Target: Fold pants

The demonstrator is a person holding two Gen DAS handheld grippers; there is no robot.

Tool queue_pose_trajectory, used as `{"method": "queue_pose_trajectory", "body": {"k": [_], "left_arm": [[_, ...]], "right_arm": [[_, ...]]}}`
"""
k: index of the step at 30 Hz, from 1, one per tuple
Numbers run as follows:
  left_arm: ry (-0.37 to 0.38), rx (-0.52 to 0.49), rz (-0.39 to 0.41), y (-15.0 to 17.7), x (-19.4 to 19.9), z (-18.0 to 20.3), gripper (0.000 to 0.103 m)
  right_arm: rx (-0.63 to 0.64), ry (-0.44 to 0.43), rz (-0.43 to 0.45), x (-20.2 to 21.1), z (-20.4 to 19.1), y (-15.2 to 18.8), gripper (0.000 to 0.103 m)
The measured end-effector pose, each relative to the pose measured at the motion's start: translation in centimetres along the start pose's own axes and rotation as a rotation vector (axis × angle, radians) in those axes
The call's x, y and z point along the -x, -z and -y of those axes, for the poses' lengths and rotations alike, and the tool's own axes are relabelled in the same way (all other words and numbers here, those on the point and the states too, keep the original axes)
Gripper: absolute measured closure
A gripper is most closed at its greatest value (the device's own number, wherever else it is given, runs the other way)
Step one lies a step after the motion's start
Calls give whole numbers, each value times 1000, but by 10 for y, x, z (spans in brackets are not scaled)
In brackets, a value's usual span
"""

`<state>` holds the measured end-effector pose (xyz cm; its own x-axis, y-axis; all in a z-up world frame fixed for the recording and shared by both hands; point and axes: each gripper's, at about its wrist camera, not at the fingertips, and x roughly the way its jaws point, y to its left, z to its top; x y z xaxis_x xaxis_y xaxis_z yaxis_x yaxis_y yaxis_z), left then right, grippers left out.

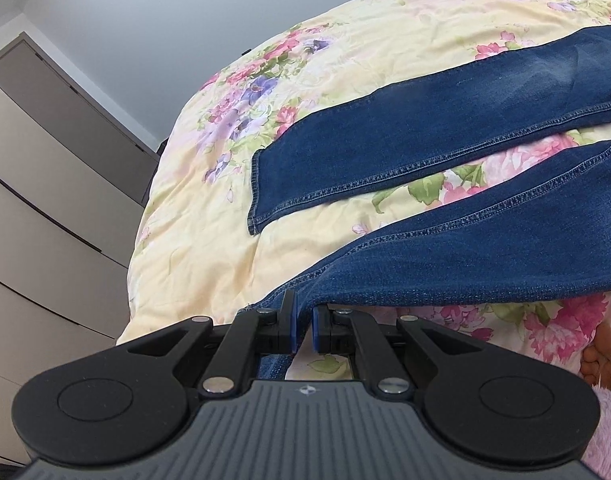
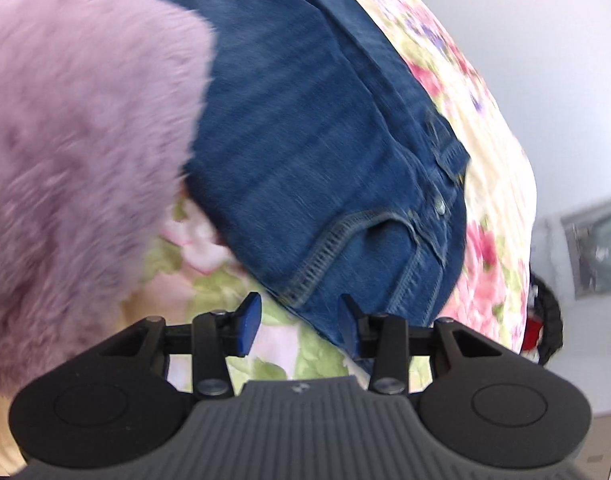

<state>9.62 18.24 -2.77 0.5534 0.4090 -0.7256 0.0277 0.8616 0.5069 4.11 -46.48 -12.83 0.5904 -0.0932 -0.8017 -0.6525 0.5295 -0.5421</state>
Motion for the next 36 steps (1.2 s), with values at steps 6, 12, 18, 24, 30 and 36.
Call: {"method": "queue_pose_trajectory", "body": {"k": [6,12,18,24,30,36], "left_arm": [[5,15,-6,1,-4,-1,96],[15,29,-12,5,-9,-3,95],[26,54,-18,8,-16,-6,95],[44,95,-11,9,-20,-12,95],[58,168,14,5,-19,-26,95],[72,279,25,-9,-23,-48,95]], "right_arm": [[105,6,33,-6,-14,-10,67],[187,28,4,-26,-28,-10,68],[186,86,3,-38,-33,-7,76],[77,129,42,-18,-15,-14,94],[-70,168,126,13,18,-22,95],[-222,206,200,32,67,-45,95]]}}
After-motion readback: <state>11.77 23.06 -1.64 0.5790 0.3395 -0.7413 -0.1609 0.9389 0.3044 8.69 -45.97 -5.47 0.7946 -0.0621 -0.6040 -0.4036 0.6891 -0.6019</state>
